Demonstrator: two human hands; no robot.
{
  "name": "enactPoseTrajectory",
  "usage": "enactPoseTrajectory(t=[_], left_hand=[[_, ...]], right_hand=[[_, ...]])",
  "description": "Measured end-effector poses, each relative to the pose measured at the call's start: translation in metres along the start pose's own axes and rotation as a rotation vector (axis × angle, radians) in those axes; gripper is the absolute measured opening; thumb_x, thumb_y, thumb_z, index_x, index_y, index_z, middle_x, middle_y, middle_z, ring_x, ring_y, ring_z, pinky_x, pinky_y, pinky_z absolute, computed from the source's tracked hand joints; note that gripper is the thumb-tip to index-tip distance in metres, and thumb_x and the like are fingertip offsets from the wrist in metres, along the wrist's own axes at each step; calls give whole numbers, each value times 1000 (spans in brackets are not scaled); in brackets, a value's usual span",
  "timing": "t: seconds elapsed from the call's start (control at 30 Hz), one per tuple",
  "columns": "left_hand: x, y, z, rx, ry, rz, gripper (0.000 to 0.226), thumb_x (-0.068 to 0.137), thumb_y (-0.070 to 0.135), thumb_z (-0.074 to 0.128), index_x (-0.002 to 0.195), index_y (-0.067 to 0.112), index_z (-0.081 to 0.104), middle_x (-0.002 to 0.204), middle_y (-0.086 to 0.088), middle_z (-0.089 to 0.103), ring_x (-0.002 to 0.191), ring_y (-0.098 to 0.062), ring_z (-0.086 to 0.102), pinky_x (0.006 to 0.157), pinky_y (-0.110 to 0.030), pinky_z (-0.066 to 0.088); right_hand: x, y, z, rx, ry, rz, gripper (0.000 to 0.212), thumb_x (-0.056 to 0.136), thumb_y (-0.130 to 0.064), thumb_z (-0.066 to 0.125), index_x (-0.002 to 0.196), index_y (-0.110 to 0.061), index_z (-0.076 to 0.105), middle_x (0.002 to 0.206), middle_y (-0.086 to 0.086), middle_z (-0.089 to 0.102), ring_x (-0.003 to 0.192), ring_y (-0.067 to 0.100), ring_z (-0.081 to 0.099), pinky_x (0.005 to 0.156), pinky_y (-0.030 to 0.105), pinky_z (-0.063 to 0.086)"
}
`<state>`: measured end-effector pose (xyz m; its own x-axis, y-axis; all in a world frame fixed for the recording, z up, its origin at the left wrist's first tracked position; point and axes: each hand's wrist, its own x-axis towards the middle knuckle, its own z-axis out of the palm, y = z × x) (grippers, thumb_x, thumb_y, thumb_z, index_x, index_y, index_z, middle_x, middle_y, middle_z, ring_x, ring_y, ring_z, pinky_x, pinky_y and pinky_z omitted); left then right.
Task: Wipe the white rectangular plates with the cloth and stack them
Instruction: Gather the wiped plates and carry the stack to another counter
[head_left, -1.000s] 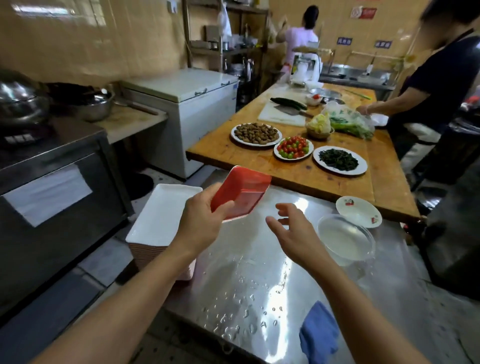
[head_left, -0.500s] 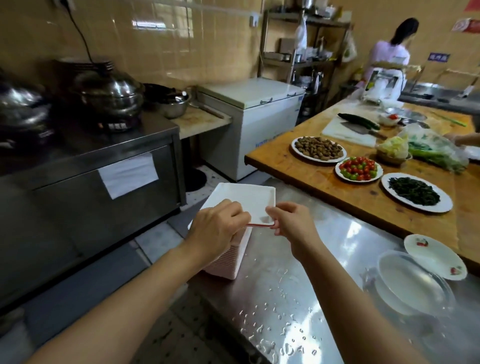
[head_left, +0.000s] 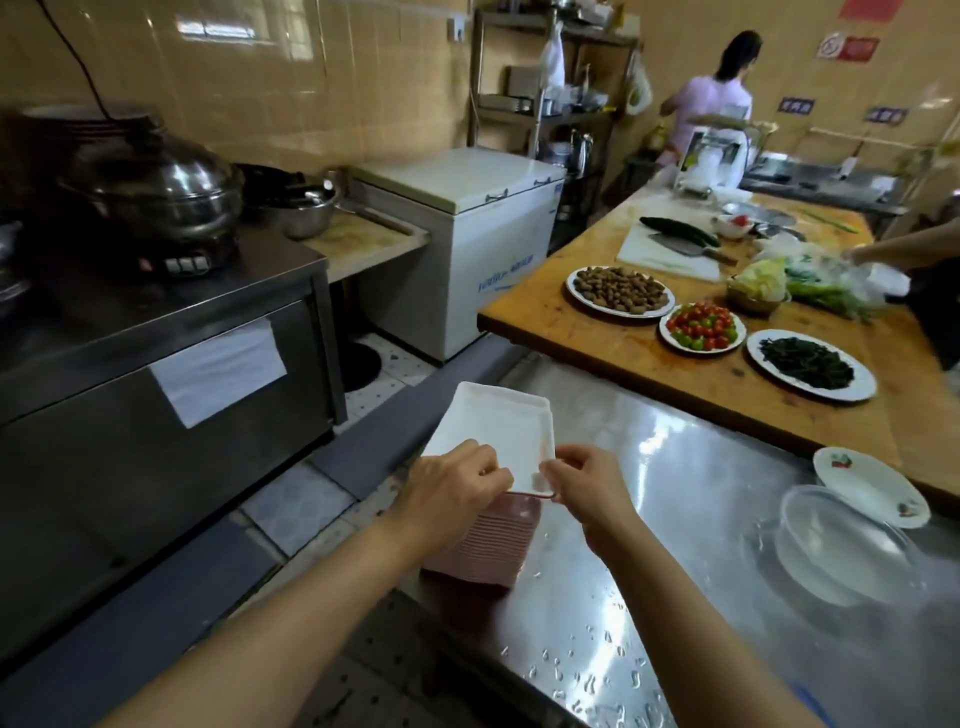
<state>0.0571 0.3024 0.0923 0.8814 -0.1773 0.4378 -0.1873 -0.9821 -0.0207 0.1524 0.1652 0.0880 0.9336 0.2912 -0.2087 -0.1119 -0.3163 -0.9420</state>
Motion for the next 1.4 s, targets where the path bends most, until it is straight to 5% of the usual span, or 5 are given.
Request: enactPoseTrajectory(t=[0.23,0.4,0.9,1.13,1.4], left_hand=[[-9,-18,14,-99,-73,75,11,68,2,74,70,10,67,72,-3,63,65,-19,61,35,-26,43],[-6,-23,33,-94,-264,71,19,95,17,46,105,8,59,111,-7,56,102,-23,50,62,-33,42],[-5,-35,59,-150,-306,-31,42,86,48,57,117,19,56,122,5,51,112,-13,44,72,-30,40],[-3,-44,68,-322,-173,-492,61,95,35,46,148,19,22,155,1,21,141,-15,17,114,-36,16],[-1,-43,75,-651,-235,-731,69,95,13,42,151,15,2,155,-8,19,138,-23,28,113,-37,27]], right_hand=[[-3,14,17,-70,128,28,27,78,2,52,72,-19,67,77,11,69,69,24,64,61,35,53],[4,20,18,-191,143,20,27,80,5,49,92,-6,71,83,22,67,77,36,66,64,46,59],[32,40,19,-335,111,-31,37,87,-7,57,123,-14,59,80,3,64,71,18,60,52,21,44],[36,44,21,-344,135,-92,35,84,-3,58,118,-11,62,63,-5,55,57,7,52,49,17,38],[37,49,22,-283,138,-81,39,84,-13,61,123,-12,55,82,0,58,74,13,55,61,23,43]])
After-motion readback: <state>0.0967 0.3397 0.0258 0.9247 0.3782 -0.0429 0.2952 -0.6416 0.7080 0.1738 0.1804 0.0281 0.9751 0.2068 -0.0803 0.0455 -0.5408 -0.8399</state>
